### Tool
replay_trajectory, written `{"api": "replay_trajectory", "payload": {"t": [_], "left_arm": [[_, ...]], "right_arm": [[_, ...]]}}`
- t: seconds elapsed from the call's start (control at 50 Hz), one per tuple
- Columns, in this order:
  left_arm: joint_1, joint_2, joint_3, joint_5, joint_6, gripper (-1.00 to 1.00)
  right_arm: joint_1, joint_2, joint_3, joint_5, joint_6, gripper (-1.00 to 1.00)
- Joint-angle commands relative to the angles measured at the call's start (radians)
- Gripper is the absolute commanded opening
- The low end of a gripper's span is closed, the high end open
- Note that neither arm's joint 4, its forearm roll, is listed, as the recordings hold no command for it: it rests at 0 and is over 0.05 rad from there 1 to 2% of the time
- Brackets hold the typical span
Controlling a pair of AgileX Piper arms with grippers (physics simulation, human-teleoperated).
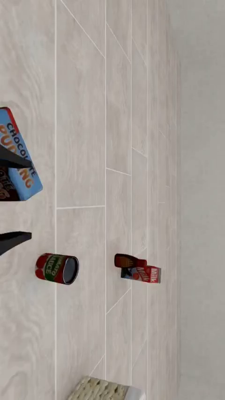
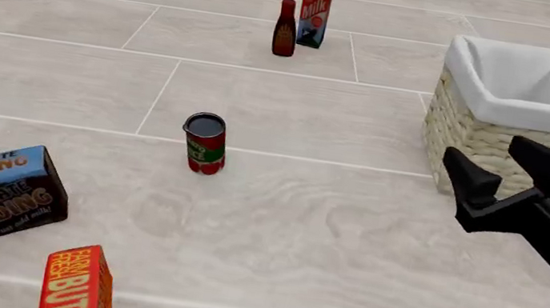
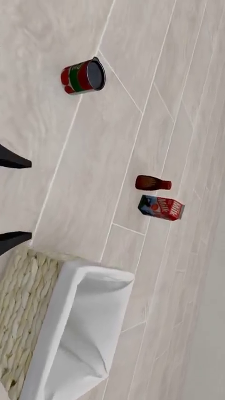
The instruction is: Pick the tomato sauce and place it in the basket.
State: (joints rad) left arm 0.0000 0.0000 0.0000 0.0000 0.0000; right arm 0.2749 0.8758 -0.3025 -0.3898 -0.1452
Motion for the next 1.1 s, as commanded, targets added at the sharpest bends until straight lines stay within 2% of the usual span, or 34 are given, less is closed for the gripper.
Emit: {"api": "replay_trajectory", "payload": {"t": [0.02,0.18,0.2,0.34,0.4,0.54,0.58,0.84,1.1], "left_arm": [[0.0,0.0,0.0,0.0,0.0,1.0],[0.0,0.0,0.0,0.0,0.0,1.0],[0.0,0.0,0.0,0.0,0.0,1.0],[0.0,0.0,0.0,0.0,0.0,1.0],[0.0,0.0,0.0,0.0,0.0,1.0],[0.0,0.0,0.0,0.0,0.0,1.0],[0.0,0.0,0.0,0.0,0.0,1.0],[0.0,0.0,0.0,0.0,0.0,1.0],[0.0,0.0,0.0,0.0,0.0,1.0]], "right_arm": [[0.098,0.096,-0.082,0.005,-0.003,1.0],[0.17,0.153,-0.13,0.001,-0.012,1.0],[0.215,0.206,-0.18,0.019,-0.024,1.0],[0.27,0.305,-0.215,-0.015,-0.015,1.0],[0.319,0.375,-0.245,-0.033,-0.013,1.0],[0.344,0.405,-0.281,-0.025,-0.007,1.0],[0.376,0.462,-0.305,-0.048,-0.006,1.0],[0.424,0.567,-0.384,-0.064,-0.004,1.0],[0.429,0.648,-0.431,-0.083,-0.005,1.0]]}}
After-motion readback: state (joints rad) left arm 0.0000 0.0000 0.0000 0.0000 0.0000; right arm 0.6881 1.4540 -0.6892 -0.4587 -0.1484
